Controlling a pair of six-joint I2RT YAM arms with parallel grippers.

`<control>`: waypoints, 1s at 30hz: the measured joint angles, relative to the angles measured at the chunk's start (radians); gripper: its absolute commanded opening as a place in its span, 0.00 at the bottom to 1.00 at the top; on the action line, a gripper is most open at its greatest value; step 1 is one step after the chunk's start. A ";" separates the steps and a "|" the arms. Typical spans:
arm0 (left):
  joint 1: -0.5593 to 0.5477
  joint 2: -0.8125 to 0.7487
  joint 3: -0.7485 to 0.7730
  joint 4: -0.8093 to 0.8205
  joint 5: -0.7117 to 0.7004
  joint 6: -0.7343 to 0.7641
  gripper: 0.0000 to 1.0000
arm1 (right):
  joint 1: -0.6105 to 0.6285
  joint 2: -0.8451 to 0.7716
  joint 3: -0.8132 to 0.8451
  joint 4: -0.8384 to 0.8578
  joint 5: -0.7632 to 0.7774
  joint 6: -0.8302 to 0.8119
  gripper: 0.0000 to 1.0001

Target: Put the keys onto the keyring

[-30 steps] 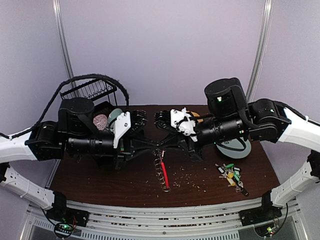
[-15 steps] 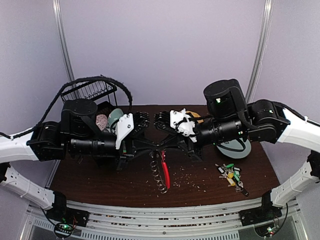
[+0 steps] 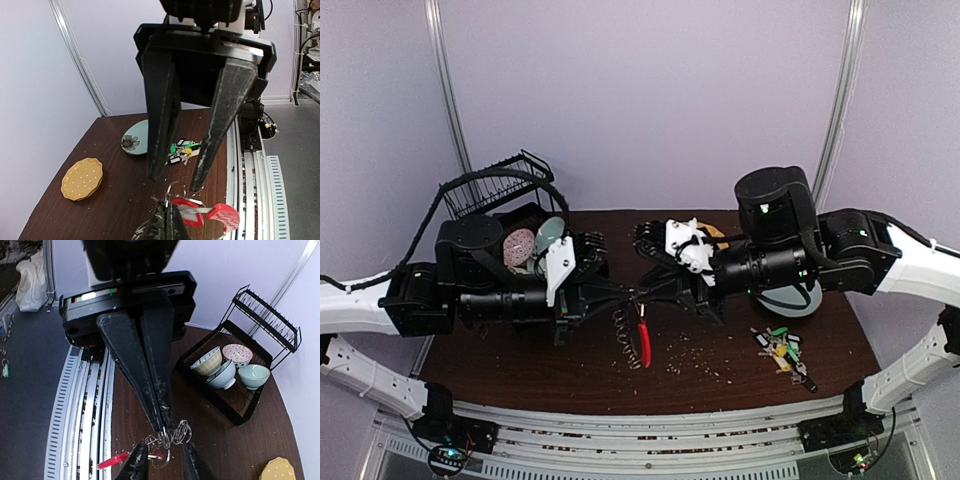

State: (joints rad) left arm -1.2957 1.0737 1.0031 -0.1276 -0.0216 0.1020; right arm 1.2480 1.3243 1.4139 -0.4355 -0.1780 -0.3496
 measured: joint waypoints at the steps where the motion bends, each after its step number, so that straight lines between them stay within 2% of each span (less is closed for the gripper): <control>1: 0.000 -0.010 -0.023 0.028 0.000 0.002 0.00 | 0.000 -0.008 -0.011 0.013 0.002 0.002 0.28; 11: 0.000 -0.087 -0.147 0.243 0.013 0.038 0.00 | -0.037 -0.076 -0.107 0.118 -0.030 0.053 0.25; 16: 0.000 -0.094 -0.152 0.288 0.013 0.049 0.00 | -0.039 -0.076 -0.123 0.145 -0.058 0.077 0.34; 22: -0.006 -0.093 -0.153 0.295 -0.010 0.070 0.00 | -0.054 -0.076 -0.122 0.166 -0.120 0.124 0.36; 28: -0.013 -0.093 -0.162 0.312 -0.027 0.091 0.00 | -0.090 -0.071 -0.122 0.210 -0.187 0.211 0.28; 30: -0.014 -0.093 -0.162 0.315 -0.028 0.095 0.00 | -0.093 -0.062 -0.122 0.222 -0.206 0.232 0.23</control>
State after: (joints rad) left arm -1.3094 0.9802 0.8413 0.1879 -0.0494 0.1970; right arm 1.1549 1.2621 1.2915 -0.2138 -0.3836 -0.1177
